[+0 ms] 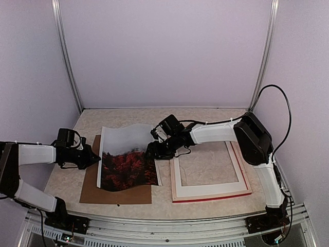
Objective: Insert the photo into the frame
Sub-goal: Pick up the photo from the backboard, then pass from the left arm to the right
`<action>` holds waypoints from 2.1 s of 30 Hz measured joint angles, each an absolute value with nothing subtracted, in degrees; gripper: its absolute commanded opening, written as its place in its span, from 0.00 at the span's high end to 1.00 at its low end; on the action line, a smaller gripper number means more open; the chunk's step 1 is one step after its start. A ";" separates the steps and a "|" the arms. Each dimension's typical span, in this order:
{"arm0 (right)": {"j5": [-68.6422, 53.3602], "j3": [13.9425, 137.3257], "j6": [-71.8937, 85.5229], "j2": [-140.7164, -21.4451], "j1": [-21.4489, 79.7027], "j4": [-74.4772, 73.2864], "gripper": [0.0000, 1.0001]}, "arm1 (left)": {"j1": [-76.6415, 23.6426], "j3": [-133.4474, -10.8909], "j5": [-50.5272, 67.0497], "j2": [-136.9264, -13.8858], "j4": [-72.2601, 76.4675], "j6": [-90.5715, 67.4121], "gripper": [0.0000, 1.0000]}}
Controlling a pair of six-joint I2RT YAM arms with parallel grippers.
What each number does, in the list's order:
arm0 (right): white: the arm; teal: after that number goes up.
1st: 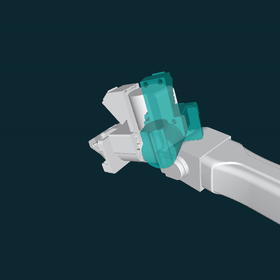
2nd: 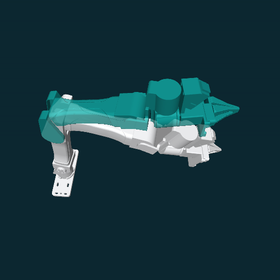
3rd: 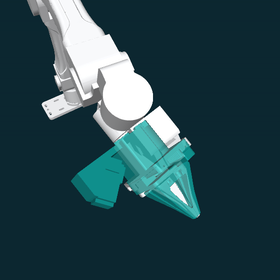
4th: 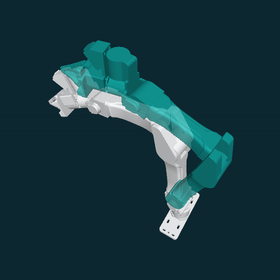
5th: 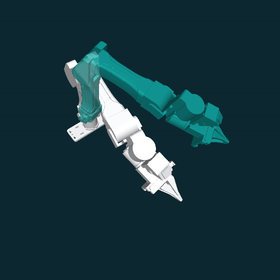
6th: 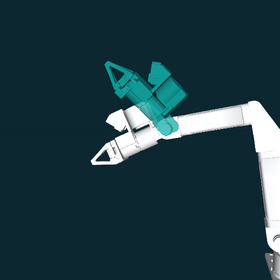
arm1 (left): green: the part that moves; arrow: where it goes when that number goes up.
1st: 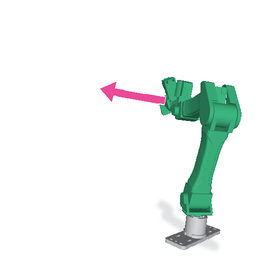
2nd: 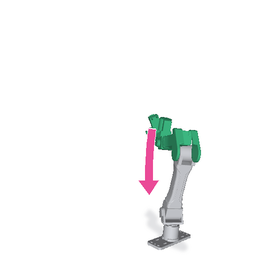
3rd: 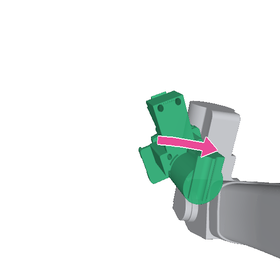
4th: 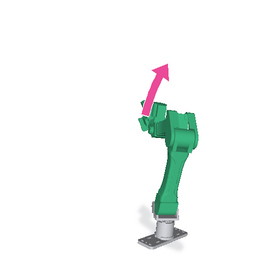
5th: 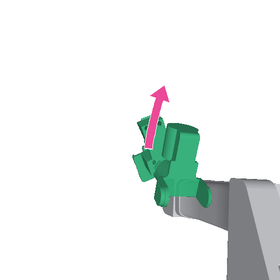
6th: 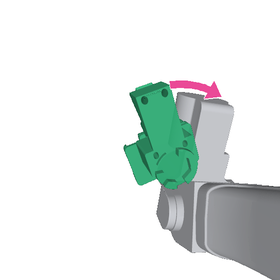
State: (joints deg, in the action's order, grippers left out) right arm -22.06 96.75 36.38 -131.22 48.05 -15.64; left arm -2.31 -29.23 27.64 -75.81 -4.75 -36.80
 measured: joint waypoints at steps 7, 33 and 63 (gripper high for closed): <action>-22.15 96.75 35.75 -131.11 47.79 -16.16 0.28 | -2.96 -29.23 26.94 -75.68 -4.95 -36.75 1.00; -16.73 100.57 27.70 -123.98 46.81 -27.29 0.12 | -6.59 -42.50 23.11 -61.36 -18.70 -39.03 1.00; 2.11 121.40 26.92 -118.98 65.98 -38.35 0.14 | -28.86 -54.57 5.34 -68.10 -15.77 -54.92 1.00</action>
State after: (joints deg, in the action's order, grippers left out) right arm 2.11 121.40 26.92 -118.98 65.98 -38.35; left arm -28.86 -54.57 5.34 -68.10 -15.77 -54.92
